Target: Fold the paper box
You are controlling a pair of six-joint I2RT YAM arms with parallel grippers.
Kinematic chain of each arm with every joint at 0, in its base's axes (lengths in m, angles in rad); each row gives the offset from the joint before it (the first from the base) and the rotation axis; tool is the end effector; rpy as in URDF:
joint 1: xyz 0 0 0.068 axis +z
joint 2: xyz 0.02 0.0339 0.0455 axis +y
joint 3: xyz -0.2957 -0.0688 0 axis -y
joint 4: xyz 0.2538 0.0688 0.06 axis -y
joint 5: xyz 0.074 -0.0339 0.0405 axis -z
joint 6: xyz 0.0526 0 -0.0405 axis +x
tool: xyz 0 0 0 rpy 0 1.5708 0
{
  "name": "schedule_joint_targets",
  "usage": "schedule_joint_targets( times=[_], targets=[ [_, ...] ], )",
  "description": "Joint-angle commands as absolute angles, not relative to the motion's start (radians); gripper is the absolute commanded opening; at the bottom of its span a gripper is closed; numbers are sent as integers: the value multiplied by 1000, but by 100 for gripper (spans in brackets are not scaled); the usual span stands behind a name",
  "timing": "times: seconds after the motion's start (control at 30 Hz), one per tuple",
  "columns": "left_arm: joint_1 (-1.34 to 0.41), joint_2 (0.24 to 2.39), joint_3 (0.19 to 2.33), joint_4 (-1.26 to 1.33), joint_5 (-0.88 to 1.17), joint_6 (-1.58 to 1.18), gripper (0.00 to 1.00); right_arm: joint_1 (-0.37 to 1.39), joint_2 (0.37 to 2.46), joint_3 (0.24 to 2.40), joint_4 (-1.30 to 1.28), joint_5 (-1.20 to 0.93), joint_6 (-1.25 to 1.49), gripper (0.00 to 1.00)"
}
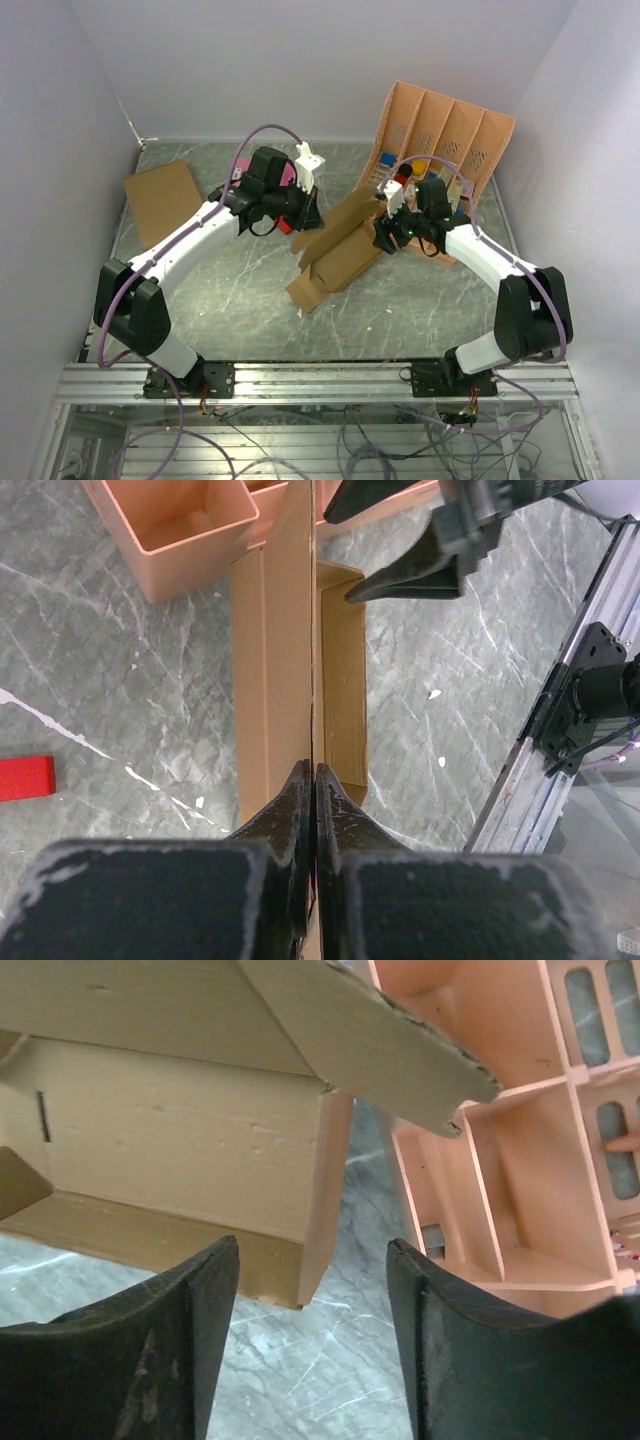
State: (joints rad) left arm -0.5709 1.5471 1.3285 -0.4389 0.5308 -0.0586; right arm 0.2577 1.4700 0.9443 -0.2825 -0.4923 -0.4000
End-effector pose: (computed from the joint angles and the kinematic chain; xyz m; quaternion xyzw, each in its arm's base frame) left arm 0.2955 -0.2214 0.3397 0.3313 0.8085 -0.3556 0.3317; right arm 0.3060 0.1064 0.2452 -0.3765 0.8227 0.1999 0.3761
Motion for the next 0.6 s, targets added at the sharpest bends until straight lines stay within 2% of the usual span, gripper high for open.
schedule_joint_targets(
  times=[0.0, 0.27, 0.37, 0.57],
  targets=[
    [-572, 1518, 1356, -421, 578, -52, 7, 301, 1508, 967, -232, -383, -384, 56],
    [-570, 1511, 1351, -403, 601, -68, 7, 359, 1548, 947, -161, -271, -363, 30],
    [-567, 1504, 1341, -396, 606, -75, 7, 369, 1566, 939, -141, -245, -358, 28],
    [-553, 1496, 1321, -389, 621, -78, 7, 371, 1608, 933, -115, -232, -359, 29]
  ],
)
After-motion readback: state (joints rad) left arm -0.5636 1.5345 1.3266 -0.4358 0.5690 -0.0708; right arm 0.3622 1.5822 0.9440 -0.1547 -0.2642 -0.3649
